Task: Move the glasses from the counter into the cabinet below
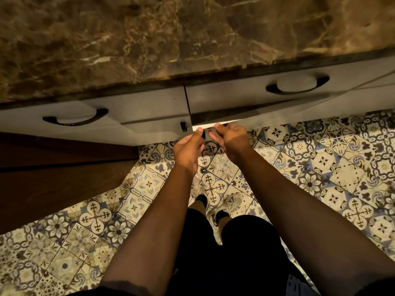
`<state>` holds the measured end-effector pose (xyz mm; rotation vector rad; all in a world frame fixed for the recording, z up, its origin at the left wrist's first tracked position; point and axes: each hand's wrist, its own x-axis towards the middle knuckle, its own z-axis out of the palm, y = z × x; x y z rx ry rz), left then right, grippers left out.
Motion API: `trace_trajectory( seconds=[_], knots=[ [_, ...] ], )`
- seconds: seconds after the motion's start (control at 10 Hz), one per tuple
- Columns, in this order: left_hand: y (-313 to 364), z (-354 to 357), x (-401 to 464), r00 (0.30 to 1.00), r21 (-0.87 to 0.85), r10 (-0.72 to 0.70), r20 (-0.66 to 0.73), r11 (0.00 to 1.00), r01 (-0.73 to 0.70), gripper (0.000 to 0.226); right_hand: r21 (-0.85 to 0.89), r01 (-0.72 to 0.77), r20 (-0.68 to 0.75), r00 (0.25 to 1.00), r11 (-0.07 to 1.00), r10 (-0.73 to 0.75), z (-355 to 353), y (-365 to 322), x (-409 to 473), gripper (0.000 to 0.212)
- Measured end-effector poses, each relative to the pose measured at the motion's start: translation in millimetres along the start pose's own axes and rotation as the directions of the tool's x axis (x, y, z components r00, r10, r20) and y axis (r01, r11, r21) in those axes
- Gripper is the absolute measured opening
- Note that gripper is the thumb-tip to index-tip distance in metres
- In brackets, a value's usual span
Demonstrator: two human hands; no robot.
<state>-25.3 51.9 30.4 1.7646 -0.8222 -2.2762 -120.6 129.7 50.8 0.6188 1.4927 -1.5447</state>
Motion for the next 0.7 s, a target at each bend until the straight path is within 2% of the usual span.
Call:
trace_trajectory(
  seconds=[0.1,0.2,0.4,0.6,0.7],
  knots=[
    [2,0,3,1.0,0.026,0.005,0.018,1.0,-0.005,0.035,-0.008,-0.004,0.0,1.0,1.0,0.004,2,-4,3,0.002],
    [3,-1,7,0.999,0.032,0.004,0.035,0.999,-0.005,0.034,-0.048,-0.019,-0.015,1.0,0.999,0.018,2,-6,8,0.026],
    [9,3,9,0.999,0.064,0.012,0.045,0.998,-0.015,0.027,-0.1,-0.025,-0.007,1.0,0.995,0.024,4,-11,8,0.044],
    [13,3,5,0.997,0.118,0.033,0.07,0.992,-0.042,0.024,-0.199,0.014,0.009,1.0,0.98,-0.013,1,-7,13,0.036],
    [10,2,6,0.997,0.209,0.064,0.04,0.975,-0.071,0.021,-0.301,0.058,-0.01,0.998,0.952,-0.064,-1,0,13,0.038]
  ],
)
